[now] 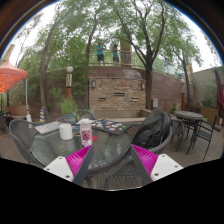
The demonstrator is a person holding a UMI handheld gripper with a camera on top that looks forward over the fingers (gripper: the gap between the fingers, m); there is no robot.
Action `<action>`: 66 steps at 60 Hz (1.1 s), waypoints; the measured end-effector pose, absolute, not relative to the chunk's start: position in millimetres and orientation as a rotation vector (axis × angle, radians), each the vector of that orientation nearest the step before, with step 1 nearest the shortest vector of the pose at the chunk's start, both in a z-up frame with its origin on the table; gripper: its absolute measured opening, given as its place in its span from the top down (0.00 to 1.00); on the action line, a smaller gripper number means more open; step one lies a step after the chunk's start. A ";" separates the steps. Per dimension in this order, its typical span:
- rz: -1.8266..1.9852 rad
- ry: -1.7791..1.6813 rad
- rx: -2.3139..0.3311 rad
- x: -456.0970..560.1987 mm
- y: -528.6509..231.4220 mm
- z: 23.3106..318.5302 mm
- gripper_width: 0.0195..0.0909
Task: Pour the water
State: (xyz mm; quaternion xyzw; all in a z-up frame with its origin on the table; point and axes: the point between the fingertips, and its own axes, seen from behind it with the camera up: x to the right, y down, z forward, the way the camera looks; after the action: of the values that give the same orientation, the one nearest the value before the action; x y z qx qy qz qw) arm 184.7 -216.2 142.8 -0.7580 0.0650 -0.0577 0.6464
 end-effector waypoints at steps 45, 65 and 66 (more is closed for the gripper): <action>-0.058 0.065 -1.696 113.3 -65.5 143.8 0.11; -0.071 0.076 -1.734 88.4 61.2 99.2 0.11; -0.073 0.082 -1.734 85.1 62.9 98.0 0.11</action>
State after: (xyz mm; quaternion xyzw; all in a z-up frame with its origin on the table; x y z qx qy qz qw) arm 85.1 62.9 98.0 -0.7619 0.0358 -0.0321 0.6459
